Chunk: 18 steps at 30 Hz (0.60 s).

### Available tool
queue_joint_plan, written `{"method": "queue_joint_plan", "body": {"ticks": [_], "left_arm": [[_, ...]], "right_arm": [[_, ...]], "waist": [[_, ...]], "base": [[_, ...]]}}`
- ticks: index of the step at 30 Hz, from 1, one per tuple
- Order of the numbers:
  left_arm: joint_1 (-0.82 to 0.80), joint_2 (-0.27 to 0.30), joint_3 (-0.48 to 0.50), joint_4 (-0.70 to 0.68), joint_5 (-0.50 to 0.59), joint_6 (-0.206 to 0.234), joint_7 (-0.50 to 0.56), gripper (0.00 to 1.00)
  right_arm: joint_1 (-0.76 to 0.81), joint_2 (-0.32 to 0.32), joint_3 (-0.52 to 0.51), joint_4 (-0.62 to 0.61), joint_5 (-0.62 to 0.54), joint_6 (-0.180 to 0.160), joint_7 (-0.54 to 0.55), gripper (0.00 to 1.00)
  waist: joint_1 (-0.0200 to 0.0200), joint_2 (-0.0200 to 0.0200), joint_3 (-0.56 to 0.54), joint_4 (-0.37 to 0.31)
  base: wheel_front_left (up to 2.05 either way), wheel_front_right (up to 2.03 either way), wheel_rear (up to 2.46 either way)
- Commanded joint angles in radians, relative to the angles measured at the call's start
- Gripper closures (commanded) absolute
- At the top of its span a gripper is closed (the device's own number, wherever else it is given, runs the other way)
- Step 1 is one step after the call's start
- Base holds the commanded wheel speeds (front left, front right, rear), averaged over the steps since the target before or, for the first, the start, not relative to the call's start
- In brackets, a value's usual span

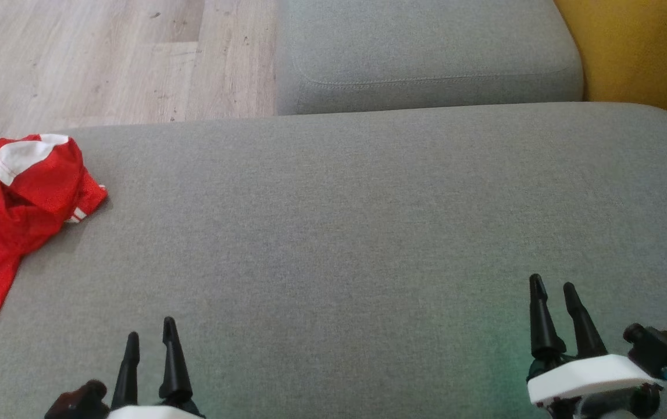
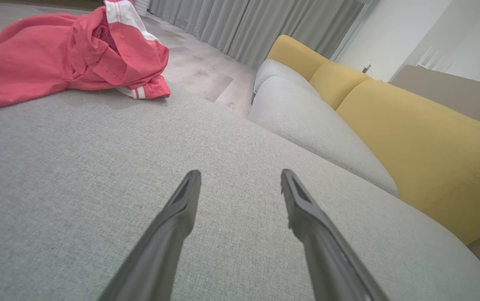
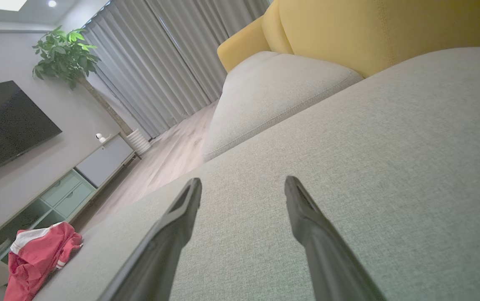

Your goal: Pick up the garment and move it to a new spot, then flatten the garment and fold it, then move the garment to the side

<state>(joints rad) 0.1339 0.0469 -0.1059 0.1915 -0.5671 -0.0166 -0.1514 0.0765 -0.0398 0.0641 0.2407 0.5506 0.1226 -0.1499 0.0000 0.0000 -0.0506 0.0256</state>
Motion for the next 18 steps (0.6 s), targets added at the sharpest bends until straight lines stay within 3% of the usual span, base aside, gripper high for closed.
{"method": "queue_joint_plan", "body": {"ticks": [1, 18], "left_arm": [[-0.012, 0.005, 0.01, -0.032, 0.032, 0.007, -0.014, 0.0], [0.012, 0.012, -0.018, -0.025, 0.202, 0.036, -0.03, 0.0]], "right_arm": [[-0.024, -0.008, 0.026, -0.037, -0.034, 0.006, -0.016, 0.0], [-0.014, -0.009, 0.078, -0.03, -0.26, 0.007, -0.066, 0.0]], "waist": [[0.0, 0.0, 0.0, 0.0], [0.0, 0.0, -0.008, 0.006]], "base": [[0.0, 0.0, 0.0], [0.0, 0.0, 0.0]]}}
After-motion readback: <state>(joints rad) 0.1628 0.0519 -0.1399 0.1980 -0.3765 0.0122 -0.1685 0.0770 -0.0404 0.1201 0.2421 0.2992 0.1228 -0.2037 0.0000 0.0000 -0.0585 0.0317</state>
